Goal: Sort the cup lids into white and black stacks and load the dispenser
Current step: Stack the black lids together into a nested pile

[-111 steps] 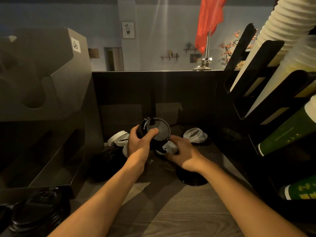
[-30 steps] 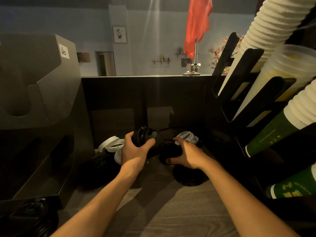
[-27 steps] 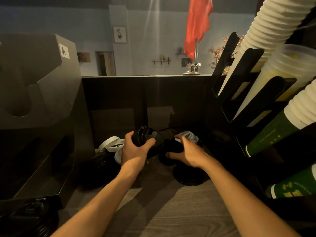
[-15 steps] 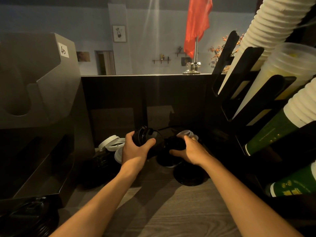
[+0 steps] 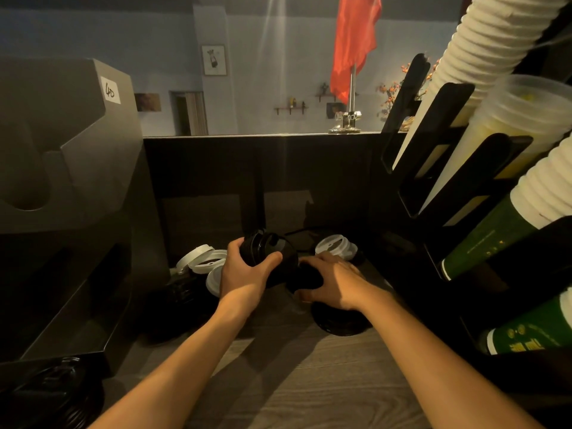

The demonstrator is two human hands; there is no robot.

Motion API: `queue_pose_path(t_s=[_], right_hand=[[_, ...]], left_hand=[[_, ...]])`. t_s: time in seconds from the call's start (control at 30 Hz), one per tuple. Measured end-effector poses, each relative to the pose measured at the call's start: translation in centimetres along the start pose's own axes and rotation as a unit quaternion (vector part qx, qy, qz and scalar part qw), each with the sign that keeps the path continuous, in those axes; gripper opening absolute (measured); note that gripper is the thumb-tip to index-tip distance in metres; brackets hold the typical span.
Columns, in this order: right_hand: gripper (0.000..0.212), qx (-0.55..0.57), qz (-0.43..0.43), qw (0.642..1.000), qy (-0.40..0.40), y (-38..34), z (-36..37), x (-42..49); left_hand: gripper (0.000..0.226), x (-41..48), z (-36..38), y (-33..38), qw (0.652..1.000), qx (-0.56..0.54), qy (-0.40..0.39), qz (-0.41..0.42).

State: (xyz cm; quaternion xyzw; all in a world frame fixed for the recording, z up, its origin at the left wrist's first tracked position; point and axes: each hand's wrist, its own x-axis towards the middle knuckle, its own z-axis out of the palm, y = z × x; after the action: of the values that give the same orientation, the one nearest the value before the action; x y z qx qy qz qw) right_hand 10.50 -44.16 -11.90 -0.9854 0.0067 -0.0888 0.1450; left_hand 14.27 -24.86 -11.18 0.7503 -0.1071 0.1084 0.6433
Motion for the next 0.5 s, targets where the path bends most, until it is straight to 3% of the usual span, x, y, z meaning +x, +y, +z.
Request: queue_pose_path(t_s=[0.13,0.37,0.5], right_hand=[[0.067,-0.044,-0.007,0.999,0.022,-0.42,-0.17,-0.27],[0.078,-0.063,0.001,0.998,-0.001,-0.29,-0.08,-0.47],[0.061,-0.082,-0.01,0.996,0.043,-0.77,-0.31,-0.22]], left_hand=[[0.073,-0.04,0.04,0.01,1.0,0.003,-0.003,-0.002],[0.074,-0.04,0.12,0.0,1.0,0.005,0.0,0.0],[0.074,-0.06,0.15,-0.01,1.0,0.006,0.002,0.003]])
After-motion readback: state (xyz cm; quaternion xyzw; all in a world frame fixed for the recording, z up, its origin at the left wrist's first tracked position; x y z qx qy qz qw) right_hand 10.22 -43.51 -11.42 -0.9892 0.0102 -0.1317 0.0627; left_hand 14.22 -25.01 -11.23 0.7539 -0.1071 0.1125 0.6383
